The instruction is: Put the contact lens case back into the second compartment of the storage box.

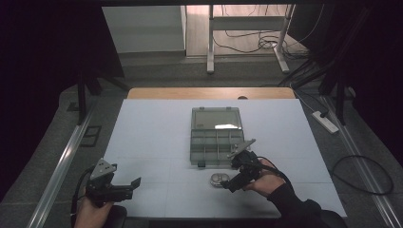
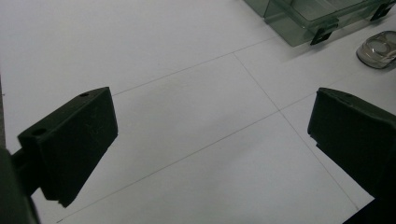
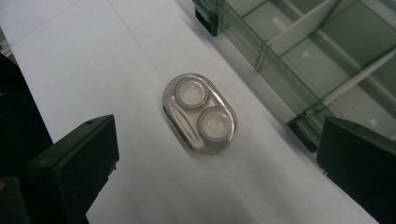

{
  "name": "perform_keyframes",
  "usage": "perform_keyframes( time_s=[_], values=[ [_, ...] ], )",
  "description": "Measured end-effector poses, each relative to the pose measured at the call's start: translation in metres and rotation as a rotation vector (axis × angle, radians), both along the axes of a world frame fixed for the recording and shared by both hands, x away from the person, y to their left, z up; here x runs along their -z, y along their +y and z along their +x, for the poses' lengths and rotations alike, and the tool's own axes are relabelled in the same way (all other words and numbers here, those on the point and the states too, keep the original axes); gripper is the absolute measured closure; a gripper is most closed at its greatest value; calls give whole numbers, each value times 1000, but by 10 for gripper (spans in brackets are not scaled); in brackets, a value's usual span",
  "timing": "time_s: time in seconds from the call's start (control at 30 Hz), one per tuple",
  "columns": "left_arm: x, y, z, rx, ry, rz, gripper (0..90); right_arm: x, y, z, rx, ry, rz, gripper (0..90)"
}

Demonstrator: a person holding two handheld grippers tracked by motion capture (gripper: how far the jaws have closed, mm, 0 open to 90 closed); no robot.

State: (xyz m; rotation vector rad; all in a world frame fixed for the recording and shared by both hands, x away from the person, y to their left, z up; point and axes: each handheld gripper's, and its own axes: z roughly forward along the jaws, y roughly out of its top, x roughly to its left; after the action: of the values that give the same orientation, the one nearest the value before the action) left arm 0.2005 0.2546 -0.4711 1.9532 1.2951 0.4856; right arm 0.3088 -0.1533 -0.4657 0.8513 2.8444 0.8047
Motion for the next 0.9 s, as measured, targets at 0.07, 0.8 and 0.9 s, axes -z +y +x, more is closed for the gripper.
perform_keyframes(
  time_s=[0.07,0.8,0.9],
  values=[
    [0,0,0,2,0,1,16,2,3,1,-8,3,-10,0],
    [0,-1,1,7,0,-2,16,33,35,8,-107,31,-134,0],
    [0,-1,1,8,0,-2,16,38,38,9,-119,23,-149,6]
  ],
)
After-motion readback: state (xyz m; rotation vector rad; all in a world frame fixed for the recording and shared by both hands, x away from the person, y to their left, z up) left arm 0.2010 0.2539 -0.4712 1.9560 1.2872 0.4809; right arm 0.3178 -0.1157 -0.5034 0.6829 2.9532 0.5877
